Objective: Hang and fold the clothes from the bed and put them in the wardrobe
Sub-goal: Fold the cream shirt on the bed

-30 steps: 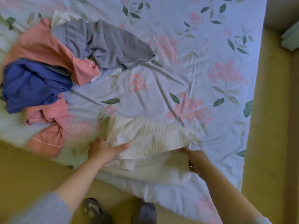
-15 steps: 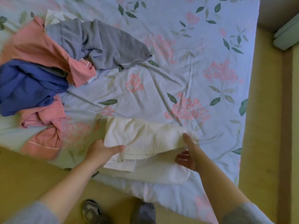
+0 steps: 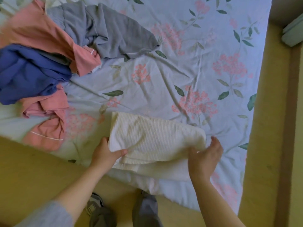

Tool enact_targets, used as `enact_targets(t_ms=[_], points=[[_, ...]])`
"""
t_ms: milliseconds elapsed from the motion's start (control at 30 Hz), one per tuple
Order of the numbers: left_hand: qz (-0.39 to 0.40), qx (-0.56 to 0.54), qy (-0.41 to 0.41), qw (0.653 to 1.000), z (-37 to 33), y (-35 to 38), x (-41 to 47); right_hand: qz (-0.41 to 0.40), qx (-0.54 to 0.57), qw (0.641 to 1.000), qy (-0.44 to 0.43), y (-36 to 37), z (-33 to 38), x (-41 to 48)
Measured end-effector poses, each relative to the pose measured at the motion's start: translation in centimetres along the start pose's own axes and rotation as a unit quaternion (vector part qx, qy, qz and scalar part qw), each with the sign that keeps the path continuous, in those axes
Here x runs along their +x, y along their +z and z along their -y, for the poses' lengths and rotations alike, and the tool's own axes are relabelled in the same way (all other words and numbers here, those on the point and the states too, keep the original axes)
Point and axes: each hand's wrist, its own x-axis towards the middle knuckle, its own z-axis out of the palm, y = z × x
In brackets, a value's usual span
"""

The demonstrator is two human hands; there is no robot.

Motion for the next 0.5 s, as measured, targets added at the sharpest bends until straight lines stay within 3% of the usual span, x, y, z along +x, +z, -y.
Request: enact_targets(t_ms=[67, 133, 200, 267, 300, 400, 500], points=[[-0.029, 0.054, 0.026, 0.998, 0.4, -0.2, -0.4, 0.011, -0.033, 0.970, -0.241, 1.2, 2.1, -1.6], [-0.071, 0.149, 0.085, 0.983, 0.3, -0.5, -1.2, 0.124, -0.097, 0.909, -0.387, 2.9, 3.6, -2.8], [-0.069, 0.259, 0.211, 0.940, -0.4, -0.5, -1.6, 0.222, -0.185, 0.875, -0.387, 4.4, 4.0, -2.7], [0.012, 0.341, 0.307, 0.888, -1.0, -0.4, -1.2, 0.268, -0.263, 0.860, -0.344, 5.6, 3.0, -2.1], [0.063, 0.358, 0.314, 0.877, -0.8, -0.3, -0.8, 0.273, -0.279, 0.858, -0.334, 6.0, 2.2, -2.0], [0.133, 0.303, 0.236, 0.914, 0.4, 0.1, 0.5, 0.251, -0.293, 0.858, -0.339, 6.5, -0.2, -2.1], [0.101, 0.292, 0.189, 0.932, 1.1, 1.3, 1.5, 0.245, -0.281, 0.876, -0.307, 7.2, -2.3, -2.1]])
